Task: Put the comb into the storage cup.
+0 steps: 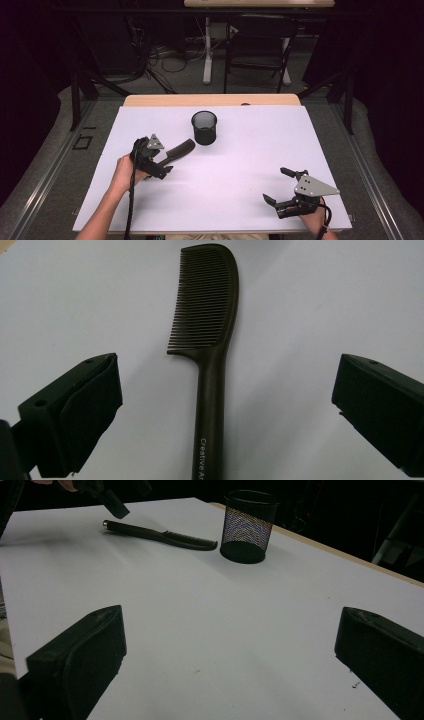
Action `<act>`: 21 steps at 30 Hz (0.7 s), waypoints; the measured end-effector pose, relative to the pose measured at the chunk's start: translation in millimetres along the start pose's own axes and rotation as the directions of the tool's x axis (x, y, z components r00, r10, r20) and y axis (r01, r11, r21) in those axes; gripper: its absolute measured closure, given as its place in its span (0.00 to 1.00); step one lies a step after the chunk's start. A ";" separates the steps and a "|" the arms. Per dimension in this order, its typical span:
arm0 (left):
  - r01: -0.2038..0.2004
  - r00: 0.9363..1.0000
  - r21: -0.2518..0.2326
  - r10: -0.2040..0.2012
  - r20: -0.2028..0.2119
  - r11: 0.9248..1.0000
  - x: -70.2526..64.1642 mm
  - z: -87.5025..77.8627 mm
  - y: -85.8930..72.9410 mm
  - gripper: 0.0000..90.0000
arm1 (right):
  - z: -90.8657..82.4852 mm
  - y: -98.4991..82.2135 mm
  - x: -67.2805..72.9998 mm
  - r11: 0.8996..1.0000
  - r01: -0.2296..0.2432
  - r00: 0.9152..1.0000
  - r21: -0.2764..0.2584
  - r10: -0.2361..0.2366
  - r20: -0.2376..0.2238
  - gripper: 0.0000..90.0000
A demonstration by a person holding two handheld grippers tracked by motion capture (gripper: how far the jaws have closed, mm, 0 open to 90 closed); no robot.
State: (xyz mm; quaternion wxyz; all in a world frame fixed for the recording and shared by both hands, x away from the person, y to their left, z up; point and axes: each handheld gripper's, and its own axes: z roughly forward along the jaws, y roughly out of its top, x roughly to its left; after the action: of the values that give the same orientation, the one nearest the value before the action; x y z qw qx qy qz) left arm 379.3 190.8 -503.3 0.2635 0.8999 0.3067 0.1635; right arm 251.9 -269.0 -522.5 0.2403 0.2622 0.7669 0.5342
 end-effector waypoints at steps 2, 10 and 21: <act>0.000 1.000 0.007 0.000 -0.001 1.000 1.7 0.8 0.1 0.00 | 0.1 0.0 0.0 1.000 0.000 1.000 0.000 0.000 0.000 0.00; 0.009 1.000 0.040 -0.009 -0.001 0.999 7.5 2.6 1.6 0.00 | -0.1 -0.4 0.0 1.000 -0.003 1.000 0.002 0.003 0.001 0.00; -0.005 1.000 0.112 0.005 -0.005 0.994 11.0 9.5 6.2 0.00 | 0.2 -1.1 -0.6 1.000 -0.009 1.000 0.003 0.009 0.006 0.00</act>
State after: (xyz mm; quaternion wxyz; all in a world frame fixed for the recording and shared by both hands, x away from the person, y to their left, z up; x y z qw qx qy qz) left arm 394.8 190.1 -506.0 0.2114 0.9136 0.3139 0.1490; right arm 252.3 -269.6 -523.6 0.2397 0.2675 0.7659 0.5333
